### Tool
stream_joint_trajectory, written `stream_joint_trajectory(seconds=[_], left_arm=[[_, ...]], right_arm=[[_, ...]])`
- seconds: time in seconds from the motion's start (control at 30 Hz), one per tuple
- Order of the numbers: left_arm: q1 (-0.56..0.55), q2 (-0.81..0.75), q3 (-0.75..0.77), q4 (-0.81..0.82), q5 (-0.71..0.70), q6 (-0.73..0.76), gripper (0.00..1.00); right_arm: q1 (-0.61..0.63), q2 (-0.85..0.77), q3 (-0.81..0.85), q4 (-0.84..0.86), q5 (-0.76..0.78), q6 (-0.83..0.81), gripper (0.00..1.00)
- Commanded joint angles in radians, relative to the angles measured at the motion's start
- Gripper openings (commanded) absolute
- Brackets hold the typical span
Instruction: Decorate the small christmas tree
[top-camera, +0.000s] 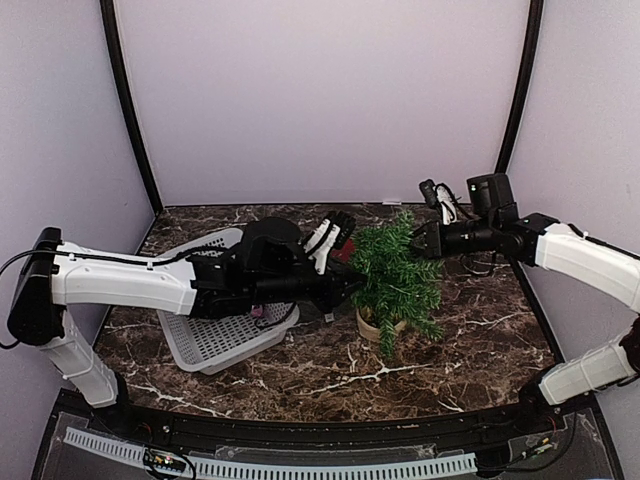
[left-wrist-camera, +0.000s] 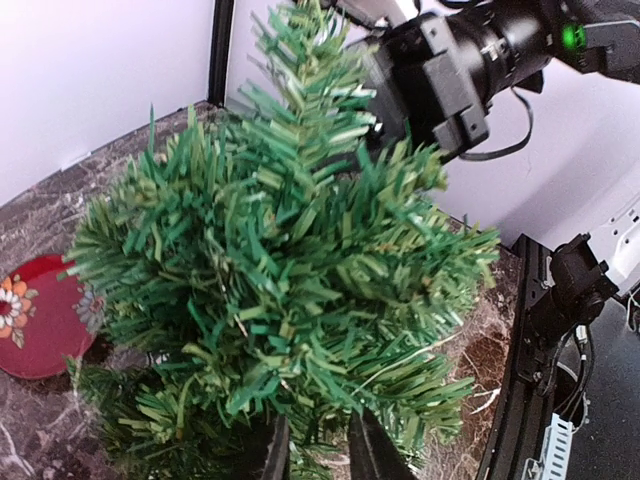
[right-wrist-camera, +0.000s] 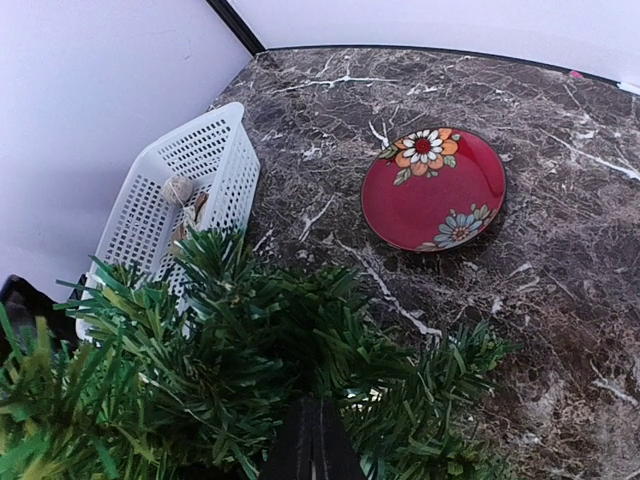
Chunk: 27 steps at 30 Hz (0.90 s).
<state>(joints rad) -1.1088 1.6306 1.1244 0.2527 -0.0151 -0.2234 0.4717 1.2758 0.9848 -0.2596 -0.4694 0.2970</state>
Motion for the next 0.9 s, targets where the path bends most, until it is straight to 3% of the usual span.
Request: stream_joint_trajectory(seconds=[0.0, 0.2, 0.6, 0.87], left_arm=[[0.003, -0.106, -0.027, 0.013, 0.012, 0.001, 0.28], [0.003, -0.161, -0.067, 0.023, 0.041, -0.021, 0.35], [0.017, -0.238, -0.089, 0.006, -0.059, -0.082, 0.43], [0.087, -0.287, -0.103, -0.073, -0.059, -0.196, 0.45]], right_arm=[[-0.005, -0.007, -0.018, 0.011, 0.012, -0.011, 0.0], [-0.005, -0.012, -0.031, 0.007, 0.01, -0.015, 0.0], [-0.005, -0.044, 0.004, -0.041, 0.008, -0.017, 0.0], [-0.005, -0.1, 0.052, -0.094, 0.063, -0.015, 0.24]])
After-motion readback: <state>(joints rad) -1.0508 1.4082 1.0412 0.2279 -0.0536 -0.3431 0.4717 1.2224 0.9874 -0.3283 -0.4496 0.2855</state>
